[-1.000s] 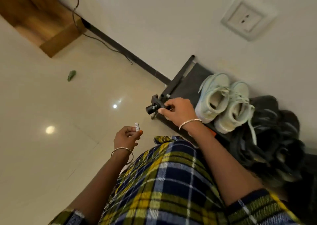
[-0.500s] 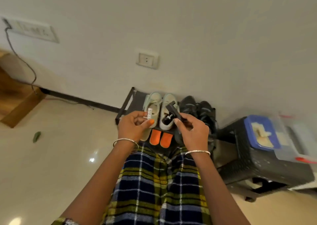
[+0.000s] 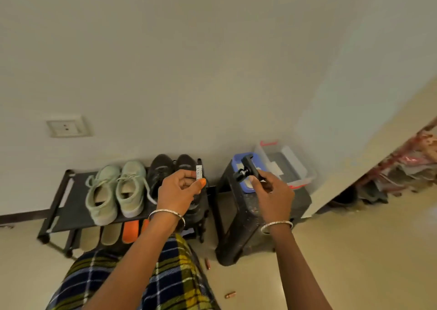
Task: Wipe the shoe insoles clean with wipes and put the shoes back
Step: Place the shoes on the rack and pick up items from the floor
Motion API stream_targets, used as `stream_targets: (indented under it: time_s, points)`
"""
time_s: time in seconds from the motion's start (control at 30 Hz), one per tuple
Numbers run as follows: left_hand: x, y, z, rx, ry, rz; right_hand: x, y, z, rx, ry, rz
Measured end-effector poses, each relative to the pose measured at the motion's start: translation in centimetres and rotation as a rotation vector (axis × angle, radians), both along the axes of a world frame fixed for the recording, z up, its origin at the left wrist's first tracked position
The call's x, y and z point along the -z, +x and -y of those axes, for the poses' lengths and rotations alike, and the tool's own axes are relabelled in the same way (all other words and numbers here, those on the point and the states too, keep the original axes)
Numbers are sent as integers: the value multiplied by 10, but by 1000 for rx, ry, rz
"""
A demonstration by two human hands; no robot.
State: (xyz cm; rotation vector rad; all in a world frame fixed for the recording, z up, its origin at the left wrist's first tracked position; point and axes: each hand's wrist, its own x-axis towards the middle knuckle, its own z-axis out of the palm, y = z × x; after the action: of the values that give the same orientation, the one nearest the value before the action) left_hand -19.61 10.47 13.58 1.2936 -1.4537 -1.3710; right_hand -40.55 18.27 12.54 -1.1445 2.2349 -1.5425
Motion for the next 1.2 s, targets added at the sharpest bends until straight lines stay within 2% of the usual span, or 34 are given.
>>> stream_targets:
  time_s: [0.23, 0.43, 0.77, 1.2]
  points:
    - [3, -71, 37, 99, 47, 61, 9, -89, 26, 250, 189, -98]
    - [15, -106, 80, 173, 85, 106, 44, -161, 90, 328, 352, -92]
    - [46, -125, 142, 224, 128, 174, 98, -216, 181, 230, 701, 33]
    - [71, -143, 154, 255, 194, 179, 130, -234, 197, 137, 927, -118]
